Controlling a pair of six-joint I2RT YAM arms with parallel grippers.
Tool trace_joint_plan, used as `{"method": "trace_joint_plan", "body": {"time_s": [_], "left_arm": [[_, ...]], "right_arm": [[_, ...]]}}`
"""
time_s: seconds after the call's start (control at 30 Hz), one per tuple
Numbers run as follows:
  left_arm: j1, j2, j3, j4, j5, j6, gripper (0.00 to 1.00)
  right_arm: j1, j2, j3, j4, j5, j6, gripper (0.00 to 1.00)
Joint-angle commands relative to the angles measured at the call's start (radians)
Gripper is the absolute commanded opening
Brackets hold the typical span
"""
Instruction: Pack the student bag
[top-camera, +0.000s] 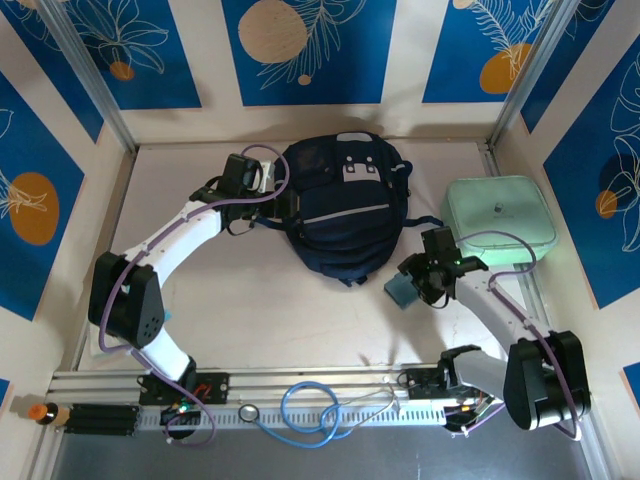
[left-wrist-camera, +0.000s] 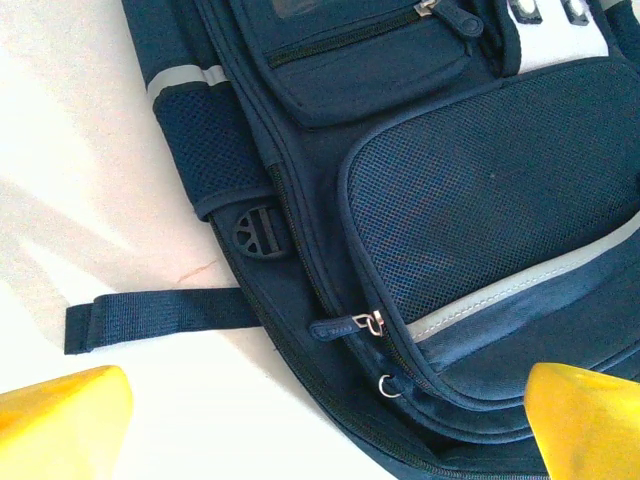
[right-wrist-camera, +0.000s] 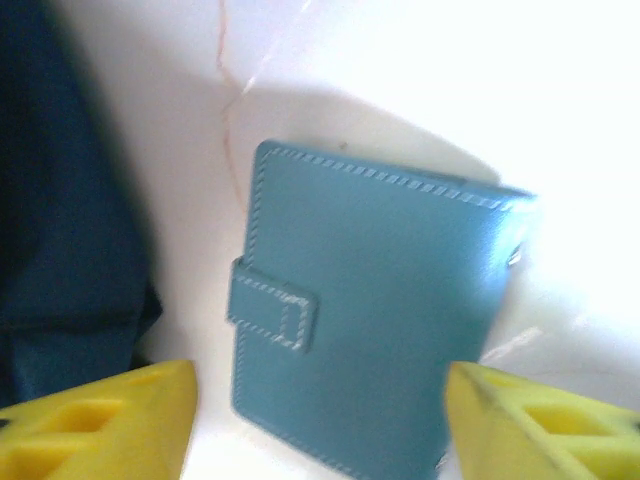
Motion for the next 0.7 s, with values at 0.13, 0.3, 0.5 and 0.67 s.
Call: {"method": "trace_joint_plan", "body": {"time_s": [0.13,0.3,0.5,0.67], "left_arm": [[0.008,0.003,0.0,0.005,0.033,0.006,1.0],[0.008,-0.003,-0.007,0.01,0.035,0.003,1.0],[0.008,-0.006,-0.005,0.009,0.05,0.001,1.0],[-0.002,-0.005,0.009,0.006,0.077,0.03,1.0]], "right_arm": [[-0.024,0.017,-0.061,-0.001,-0.001,-0.001,0.42],[-0.027,0.054,-0.074,0.013,-0.017,0.024,0.4],[-0.021,0.112,-0.056,0.016,-0.039,0.031,0.39],[-0.02,0.127,-0.049,0.023,-0.054,0.026,0.25]]}}
